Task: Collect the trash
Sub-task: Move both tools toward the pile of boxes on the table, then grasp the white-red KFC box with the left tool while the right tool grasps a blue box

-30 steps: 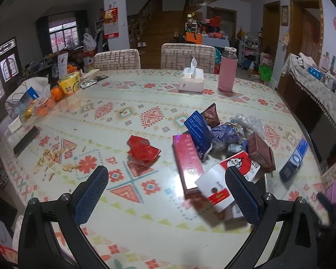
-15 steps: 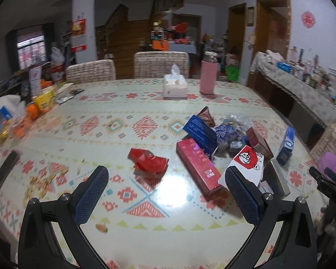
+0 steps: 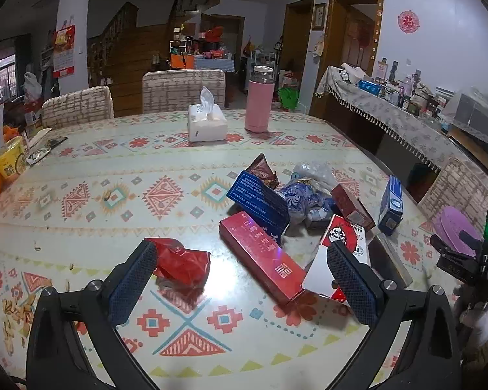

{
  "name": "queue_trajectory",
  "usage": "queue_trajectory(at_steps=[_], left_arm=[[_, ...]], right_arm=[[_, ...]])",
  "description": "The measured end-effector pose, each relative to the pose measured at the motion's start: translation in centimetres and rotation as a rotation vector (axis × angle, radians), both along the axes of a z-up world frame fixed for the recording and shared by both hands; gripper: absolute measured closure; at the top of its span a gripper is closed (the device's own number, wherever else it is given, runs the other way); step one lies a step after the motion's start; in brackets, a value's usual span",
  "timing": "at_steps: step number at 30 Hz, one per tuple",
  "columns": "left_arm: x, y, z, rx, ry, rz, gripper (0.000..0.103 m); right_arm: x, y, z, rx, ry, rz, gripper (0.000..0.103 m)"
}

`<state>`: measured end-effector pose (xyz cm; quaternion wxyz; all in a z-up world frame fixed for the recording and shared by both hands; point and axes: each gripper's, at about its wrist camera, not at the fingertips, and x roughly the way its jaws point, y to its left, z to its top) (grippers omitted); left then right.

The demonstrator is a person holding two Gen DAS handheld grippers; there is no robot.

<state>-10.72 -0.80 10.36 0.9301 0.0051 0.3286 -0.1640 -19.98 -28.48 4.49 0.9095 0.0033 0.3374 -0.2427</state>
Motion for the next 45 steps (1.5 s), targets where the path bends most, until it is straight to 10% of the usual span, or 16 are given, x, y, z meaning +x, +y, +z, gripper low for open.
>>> queue_trajectory(at_steps=[9, 18, 31, 34, 38, 45], left_arm=[[-1.2, 1.4, -0.9, 0.002, 0.024, 0.123, 0.000], [-3.6, -0.8, -0.6, 0.076, 0.012, 0.163, 0.000], [-2.7, -6.0, -1.0, 0.165, 0.029, 0.092, 0.000], [-1.6, -7.3, -1.8, 0.197, 0.046, 0.059, 0.000], [0.1, -9.2, -3.0, 0.231, 0.071, 0.006, 0.000], [2.7, -12.7, -4.9, 0.276, 0.109, -0.088, 0.000]], right_arm=[[0.4, 1.0, -0.2, -0.023, 0.018, 0.057, 0.000], [-0.7, -1.4, -0.1, 0.177, -0.068, 0.104, 0.000], [2.5, 8.0, 2.0, 0.353, -0.023, 0.518, 0.003], [4.1, 8.8, 0.6, 0.328, 0.030, 0.498, 0.023], [5.6, 6.7, -1.9, 0.524, 0.090, 0.496, 0.079], [5.0, 4.2, -2.7, 0.621, 0.076, 0.485, 0.081]])
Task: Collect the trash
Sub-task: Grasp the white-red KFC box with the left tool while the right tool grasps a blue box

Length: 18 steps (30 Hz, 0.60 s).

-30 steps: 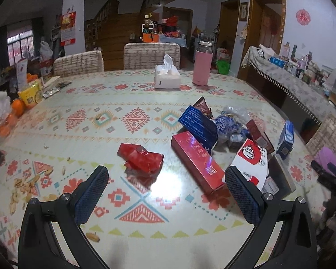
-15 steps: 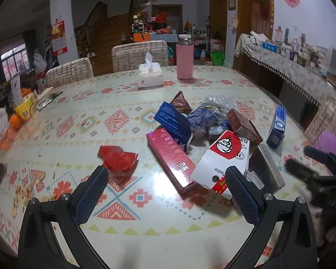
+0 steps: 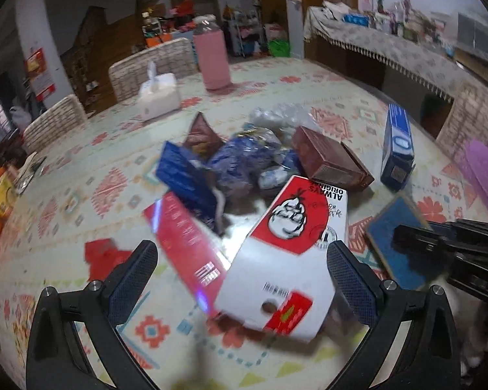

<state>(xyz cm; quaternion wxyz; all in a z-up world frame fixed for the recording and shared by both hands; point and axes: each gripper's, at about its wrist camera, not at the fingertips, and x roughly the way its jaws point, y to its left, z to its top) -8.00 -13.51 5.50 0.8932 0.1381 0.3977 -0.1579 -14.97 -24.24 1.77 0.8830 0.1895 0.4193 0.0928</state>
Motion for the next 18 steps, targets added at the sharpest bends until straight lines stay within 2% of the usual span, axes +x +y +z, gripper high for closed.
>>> queue_trajectory(at_steps=[8, 13, 15, 17, 18], left_arm=[[1.4, -2.8, -0.5, -0.020, 0.066, -0.073, 0.000], [0.8, -4.7, -1.5, 0.021, 0.110, -0.120, 0.003], [0.6, -5.0, -1.8, 0.022, 0.125, -0.117, 0.040], [0.5, -4.7, -1.9, -0.005, 0.156, -0.099, 0.060], [0.3, -4.4, -1.7, -0.024, 0.153, -0.085, 0.060]], right_arm=[[-2.3, -1.7, 0.3, -0.006, -0.009, -0.039, 0.081], [-3.1, -2.2, 0.5, -0.001, -0.016, -0.049, 0.081], [-3.4, -2.3, 0.5, -0.002, -0.019, -0.052, 0.081], [-4.0, -2.6, 0.7, 0.001, -0.025, -0.057, 0.081], [-4.0, -2.6, 0.7, 0.002, -0.028, -0.058, 0.081]])
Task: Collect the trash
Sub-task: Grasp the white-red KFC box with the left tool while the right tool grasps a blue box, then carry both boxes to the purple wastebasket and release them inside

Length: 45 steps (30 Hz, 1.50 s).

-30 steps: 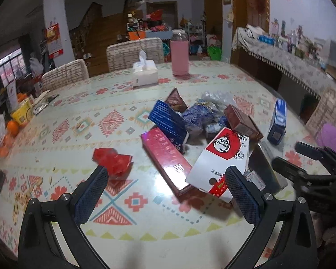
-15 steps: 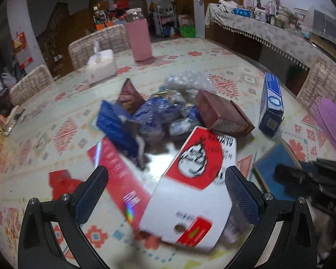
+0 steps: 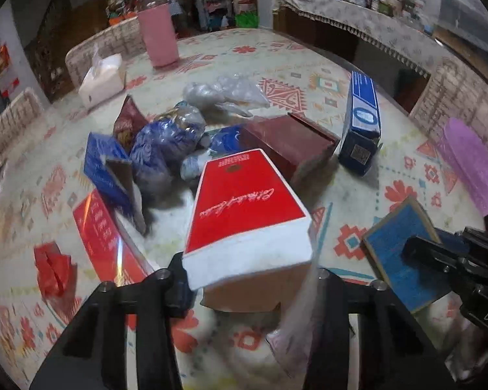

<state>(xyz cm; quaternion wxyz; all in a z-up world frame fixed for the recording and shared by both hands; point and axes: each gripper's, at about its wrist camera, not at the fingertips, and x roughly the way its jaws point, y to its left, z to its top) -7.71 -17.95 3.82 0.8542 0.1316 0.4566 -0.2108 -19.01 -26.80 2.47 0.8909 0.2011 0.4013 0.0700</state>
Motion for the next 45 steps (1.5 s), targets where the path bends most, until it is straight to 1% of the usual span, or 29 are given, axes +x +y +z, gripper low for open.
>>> queue_trajectory(at_steps=[2, 6, 9, 12, 15, 17, 19, 21, 24, 27, 29, 30, 31, 33, 34, 37, 40, 43, 45], left_arm=[[-0.5, 0.6, 0.8, -0.023, -0.015, 0.024, 0.060], [-2.4, 1.4, 3.3, -0.059, -0.076, 0.046, 0.060], [-4.1, 1.3, 5.4, -0.095, -0.114, 0.029, 0.060], [-5.2, 0.1, 7.0, -0.115, -0.129, -0.009, 0.059], [-5.8, -2.2, 7.9, -0.138, -0.115, -0.064, 0.059], [-5.9, -4.4, 7.8, -0.150, -0.091, -0.104, 0.059], [-6.0, -6.9, 7.5, -0.151, -0.066, -0.145, 0.059], [-6.0, -9.8, 7.3, -0.150, -0.050, -0.189, 0.059], [-6.3, -13.7, 7.2, -0.152, -0.042, -0.253, 0.059], [-6.3, -16.3, 7.6, -0.185, -0.029, -0.297, 0.059], [-6.3, -16.7, 8.0, -0.208, -0.031, -0.298, 0.059], [-6.2, -16.5, 8.3, -0.219, -0.038, -0.291, 0.059], [-6.3, -16.3, 8.4, -0.221, -0.044, -0.283, 0.059], [-6.2, -15.3, 8.6, -0.215, -0.066, -0.250, 0.059], [-6.2, -14.4, 8.8, -0.208, -0.083, -0.224, 0.059], [-6.0, -11.1, 9.0, -0.181, -0.126, -0.143, 0.059], [-6.1, -7.9, 8.9, -0.149, -0.146, -0.073, 0.059], [-6.1, -5.1, 8.7, -0.118, -0.175, -0.013, 0.059], [-6.2, -3.5, 8.6, -0.117, -0.186, 0.012, 0.058]], right_arm=[[-0.6, -0.4, 0.4, 0.004, -0.012, -0.002, 0.081], [-1.5, -0.6, 1.0, -0.007, -0.045, -0.005, 0.082], [-2.4, -1.1, 1.7, -0.006, -0.075, -0.008, 0.082], [-3.6, -2.3, 2.7, 0.002, -0.106, -0.029, 0.082], [-5.0, -4.3, 3.5, 0.006, -0.135, -0.066, 0.082], [-6.0, -6.2, 4.0, 0.001, -0.150, -0.107, 0.082], [-6.7, -8.0, 4.3, -0.004, -0.154, -0.145, 0.082], [-7.7, -10.4, 4.6, -0.010, -0.156, -0.195, 0.084], [-9.1, -14.1, 5.3, -0.028, -0.162, -0.278, 0.085], [-10.3, -17.3, 5.6, -0.027, -0.157, -0.347, 0.084], [-10.8, -18.3, 5.7, -0.002, -0.154, -0.354, 0.082], [-10.9, -18.2, 5.7, 0.016, -0.160, -0.336, 0.078], [-10.9, -17.9, 5.6, 0.023, -0.161, -0.312, 0.071], [-10.0, -15.7, 5.2, 0.020, -0.156, -0.232, 0.026], [-9.5, -14.6, 5.0, 0.018, -0.155, -0.200, 0.020], [-6.8, -9.6, 3.8, 0.013, -0.127, -0.056, 0.019], [-4.4, -5.4, 2.5, -0.022, -0.079, 0.025, 0.019], [-2.3, -1.8, 1.1, -0.104, -0.027, 0.064, 0.020], [-1.5, -0.1, 0.5, -0.154, -0.011, 0.071, 0.020]])
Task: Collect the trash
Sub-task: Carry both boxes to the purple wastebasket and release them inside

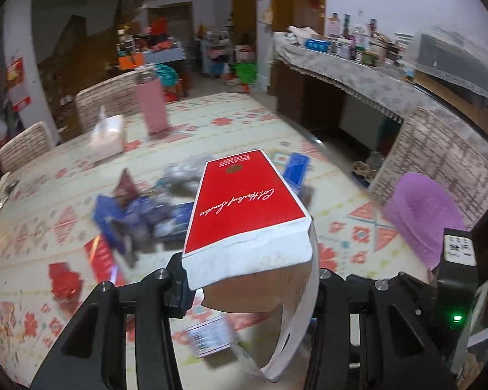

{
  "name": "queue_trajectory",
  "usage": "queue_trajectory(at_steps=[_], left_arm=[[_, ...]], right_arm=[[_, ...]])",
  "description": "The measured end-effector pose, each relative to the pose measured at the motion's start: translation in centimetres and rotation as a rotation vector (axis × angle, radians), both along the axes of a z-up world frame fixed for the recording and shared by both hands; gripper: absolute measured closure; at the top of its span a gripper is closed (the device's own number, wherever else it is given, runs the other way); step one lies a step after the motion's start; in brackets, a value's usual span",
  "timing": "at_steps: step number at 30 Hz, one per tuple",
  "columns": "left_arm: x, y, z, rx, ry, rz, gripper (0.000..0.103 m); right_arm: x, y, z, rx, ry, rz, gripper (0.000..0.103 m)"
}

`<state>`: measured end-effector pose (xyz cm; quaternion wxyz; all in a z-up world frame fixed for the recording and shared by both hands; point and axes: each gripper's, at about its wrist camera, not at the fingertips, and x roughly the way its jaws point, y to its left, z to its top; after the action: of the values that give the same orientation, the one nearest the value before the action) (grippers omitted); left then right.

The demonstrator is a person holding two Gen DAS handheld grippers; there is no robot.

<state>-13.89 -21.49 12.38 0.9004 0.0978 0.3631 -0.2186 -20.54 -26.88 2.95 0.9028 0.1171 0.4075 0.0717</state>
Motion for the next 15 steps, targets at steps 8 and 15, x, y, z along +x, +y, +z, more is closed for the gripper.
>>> queue_trajectory(at_steps=[8, 15], left_arm=[[0.1, 2.0, -0.8, -0.032, 0.023, 0.002, 0.058], [-0.8, 0.1, -1.0, -0.023, 0.025, -0.059, 0.058]], right_arm=[[1.2, 2.3, -1.5, -0.160, 0.047, -0.028, 0.042], [-0.7, -0.6, 0.3, -0.060, -0.008, -0.093, 0.044]])
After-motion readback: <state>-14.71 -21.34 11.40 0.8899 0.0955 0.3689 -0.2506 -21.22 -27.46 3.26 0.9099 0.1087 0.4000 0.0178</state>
